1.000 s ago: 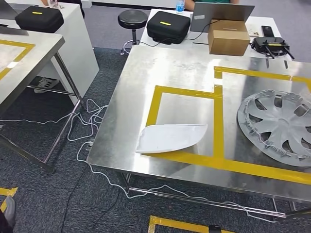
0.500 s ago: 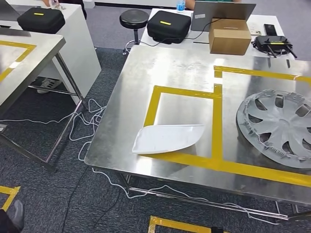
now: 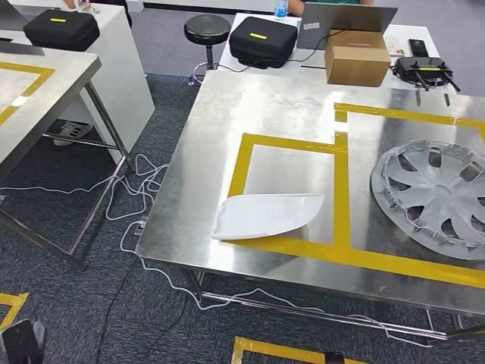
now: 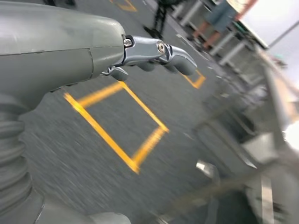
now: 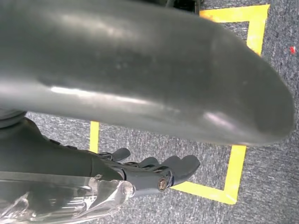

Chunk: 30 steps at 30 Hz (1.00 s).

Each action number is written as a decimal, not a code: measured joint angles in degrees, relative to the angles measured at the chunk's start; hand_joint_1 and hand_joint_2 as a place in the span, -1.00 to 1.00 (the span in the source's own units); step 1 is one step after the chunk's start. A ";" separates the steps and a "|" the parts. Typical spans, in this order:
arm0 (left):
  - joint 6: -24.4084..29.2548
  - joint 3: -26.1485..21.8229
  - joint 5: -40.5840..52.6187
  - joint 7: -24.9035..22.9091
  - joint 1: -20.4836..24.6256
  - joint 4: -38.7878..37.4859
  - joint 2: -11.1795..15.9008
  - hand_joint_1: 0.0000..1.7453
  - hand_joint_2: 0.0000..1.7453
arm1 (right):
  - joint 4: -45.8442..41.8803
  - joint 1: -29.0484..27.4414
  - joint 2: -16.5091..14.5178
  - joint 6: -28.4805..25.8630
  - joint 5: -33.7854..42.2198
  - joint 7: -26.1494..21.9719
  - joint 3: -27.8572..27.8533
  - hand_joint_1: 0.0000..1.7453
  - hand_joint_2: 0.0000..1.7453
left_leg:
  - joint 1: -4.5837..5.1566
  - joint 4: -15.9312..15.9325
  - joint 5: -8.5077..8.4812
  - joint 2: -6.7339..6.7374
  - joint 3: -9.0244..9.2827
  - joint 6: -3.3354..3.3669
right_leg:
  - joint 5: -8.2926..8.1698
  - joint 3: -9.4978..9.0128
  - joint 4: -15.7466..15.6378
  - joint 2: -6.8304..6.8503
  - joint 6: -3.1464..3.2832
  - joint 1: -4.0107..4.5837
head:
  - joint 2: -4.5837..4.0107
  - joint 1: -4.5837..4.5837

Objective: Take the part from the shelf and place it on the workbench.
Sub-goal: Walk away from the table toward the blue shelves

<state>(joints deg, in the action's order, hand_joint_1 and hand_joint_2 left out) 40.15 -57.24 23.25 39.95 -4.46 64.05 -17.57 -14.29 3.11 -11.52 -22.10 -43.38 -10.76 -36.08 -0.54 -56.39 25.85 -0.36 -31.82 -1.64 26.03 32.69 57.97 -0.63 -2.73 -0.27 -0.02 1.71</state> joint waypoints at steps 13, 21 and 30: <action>0.00 -21.37 14.56 0.00 8.17 -15.30 -1.90 -1.00 1.00 | 0.11 0.54 -0.02 0.02 0.02 0.21 -0.87 -1.00 -1.00 | 0.34 -0.07 0.08 -0.17 0.36 0.28 | 0.37 -0.34 0.36 0.05 0.10 0.08 | 0.00 -0.75; 0.02 -27.91 17.22 -0.05 10.34 -21.02 -2.32 -1.00 1.00 | 0.11 0.66 -0.07 0.04 0.06 0.39 -1.42 -1.00 -1.00 | 0.03 -14.72 7.50 -0.08 -6.83 -1.72 | -0.22 -0.18 -0.22 0.16 1.98 -0.20 | 0.00 0.04; 0.02 -30.87 18.46 -4.40 10.57 -23.69 -2.25 -1.00 1.00 | 0.11 0.71 -0.05 -0.18 0.02 0.63 -2.23 -1.00 -1.00 | 0.16 -0.04 -0.07 0.07 -0.10 0.08 | -0.11 -0.16 -0.15 0.08 0.18 0.15 | 0.00 0.14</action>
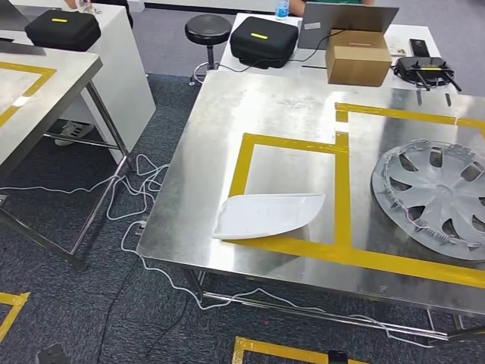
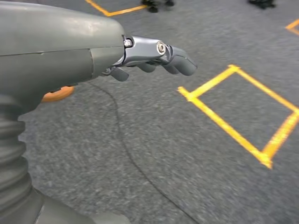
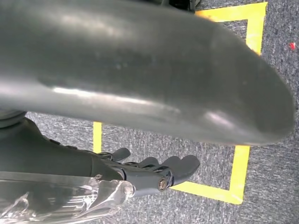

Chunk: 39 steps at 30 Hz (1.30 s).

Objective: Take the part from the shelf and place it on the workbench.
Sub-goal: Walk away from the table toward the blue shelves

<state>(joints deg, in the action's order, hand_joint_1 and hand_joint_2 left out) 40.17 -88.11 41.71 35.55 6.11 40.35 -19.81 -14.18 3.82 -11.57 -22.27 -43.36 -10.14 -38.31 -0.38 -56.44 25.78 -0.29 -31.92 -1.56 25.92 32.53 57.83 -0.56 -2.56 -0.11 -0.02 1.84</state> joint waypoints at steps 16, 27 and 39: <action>0.01 -0.85 4.20 -11.16 -0.27 -1.79 0.16 -1.00 1.00 | -0.01 0.08 -0.01 0.05 -0.85 0.57 -0.11 -1.00 -1.00 | 0.14 0.02 0.23 -0.22 0.42 -0.45 | 0.18 -0.24 0.24 -0.04 0.73 0.02 | 0.00 -0.87; 0.00 -1.29 2.20 -9.94 -0.26 -6.68 0.71 -1.00 1.00 | -0.01 0.14 -0.01 0.02 -0.95 0.06 -0.15 -1.00 -1.00 | -0.14 -2.94 0.74 -0.04 -0.75 -1.24 | -0.01 -0.21 0.10 0.07 1.19 -0.13 | 0.00 -0.10; -6.60 -0.15 2.39 -9.16 0.15 -12.72 1.07 -1.00 -1.00 | -0.01 -0.96 0.01 0.13 -0.64 -2.25 -0.92 -1.00 -1.00 | -0.10 0.20 0.17 -0.15 0.63 1.38 | 6.12 7.06 15.22 0.12 -1.16 -0.17 | 0.00 -0.97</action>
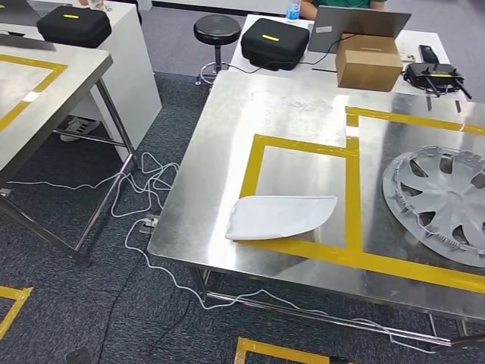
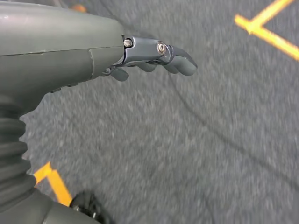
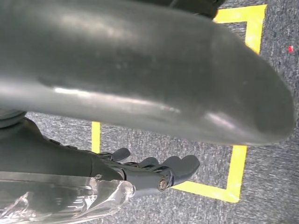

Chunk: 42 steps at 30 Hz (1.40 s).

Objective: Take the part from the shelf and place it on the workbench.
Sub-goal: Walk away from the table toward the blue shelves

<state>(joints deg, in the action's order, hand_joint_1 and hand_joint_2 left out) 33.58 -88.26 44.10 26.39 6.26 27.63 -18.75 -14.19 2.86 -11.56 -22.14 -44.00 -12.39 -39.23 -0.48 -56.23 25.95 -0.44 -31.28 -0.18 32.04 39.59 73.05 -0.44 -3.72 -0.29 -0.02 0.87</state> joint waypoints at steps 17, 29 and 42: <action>-11.82 5.14 1.50 -9.85 -1.54 -2.32 0.59 -1.00 -1.00 | 0.00 -0.73 -0.07 0.01 -1.46 -0.67 -0.91 -1.00 -1.00 | 0.07 -9.47 2.72 0.07 -4.55 -2.61 | -6.01 -7.12 -14.94 -0.06 2.82 -0.19 | 0.00 0.80; -22.74 7.21 2.42 -15.86 -2.53 -3.15 0.63 -1.00 -1.00 | 0.01 -0.79 -0.07 0.04 -2.71 -1.20 -1.05 -1.00 -1.00 | 0.03 -0.16 -0.24 0.23 -0.37 0.02 | 2.13 0.20 1.20 -0.01 -0.08 -0.06 | 0.00 -0.06; -26.48 7.26 2.22 -16.25 -3.08 -3.57 1.00 -1.00 -1.00 | 0.02 -0.52 -0.09 0.07 -3.45 -1.44 -2.11 -1.00 -1.00 | 0.18 -9.37 6.42 0.03 -4.49 -2.82 | -7.20 -5.66 -14.62 -0.02 3.06 -0.23 | 0.00 0.90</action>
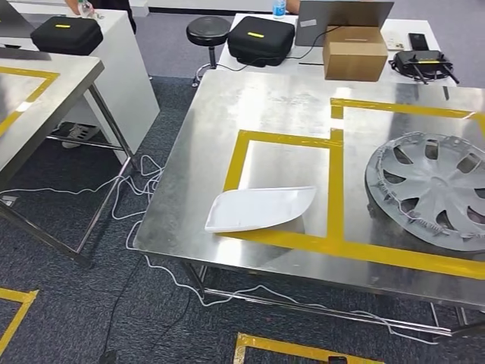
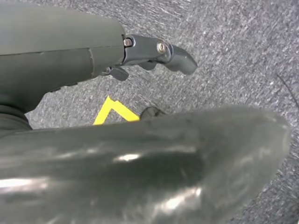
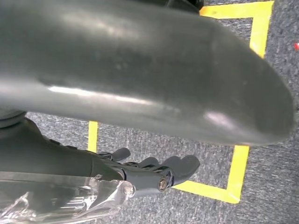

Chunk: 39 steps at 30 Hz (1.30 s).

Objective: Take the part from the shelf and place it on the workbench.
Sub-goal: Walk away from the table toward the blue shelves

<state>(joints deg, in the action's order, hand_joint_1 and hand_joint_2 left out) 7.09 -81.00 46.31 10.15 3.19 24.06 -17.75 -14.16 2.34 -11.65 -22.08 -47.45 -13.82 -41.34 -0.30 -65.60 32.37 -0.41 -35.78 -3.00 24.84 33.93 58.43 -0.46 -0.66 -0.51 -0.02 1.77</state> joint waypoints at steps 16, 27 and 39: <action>-0.48 0.24 -0.32 2.37 -0.29 -0.23 -0.02 -1.00 -1.00 | 0.00 -0.36 0.00 0.07 -0.03 0.03 -1.12 -1.00 -1.00 | 0.25 10.52 -5.14 0.18 6.75 3.48 | 4.93 7.86 10.70 0.13 -3.37 -0.05 | 0.00 -0.42; -0.91 0.54 0.57 4.31 -0.30 -0.26 0.19 -1.00 -1.00 | 0.00 -0.30 -0.04 0.25 -0.09 -0.28 -1.48 -1.00 -1.00 | 0.34 9.70 -7.06 0.27 4.26 1.24 | 3.07 -4.83 -1.67 -0.10 -1.25 0.09 | 0.01 -0.27; -1.31 1.33 0.77 4.49 -0.54 -0.59 0.31 -1.00 -1.00 | 0.00 -0.39 -0.15 0.28 -0.13 -0.71 -2.32 -1.00 -1.00 | 0.20 8.70 -6.22 0.30 5.25 0.97 | 2.07 -3.44 -1.46 -0.02 -0.95 0.35 | 0.00 0.76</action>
<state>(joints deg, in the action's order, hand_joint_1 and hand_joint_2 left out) 5.78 -79.67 47.08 14.64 2.65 23.47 -17.44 -14.16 1.95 -11.80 -21.79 -47.58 -14.53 -43.65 -0.10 -56.90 26.15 -0.11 -30.52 -2.03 26.91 30.49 56.96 -0.48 -1.60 -0.16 -0.02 2.52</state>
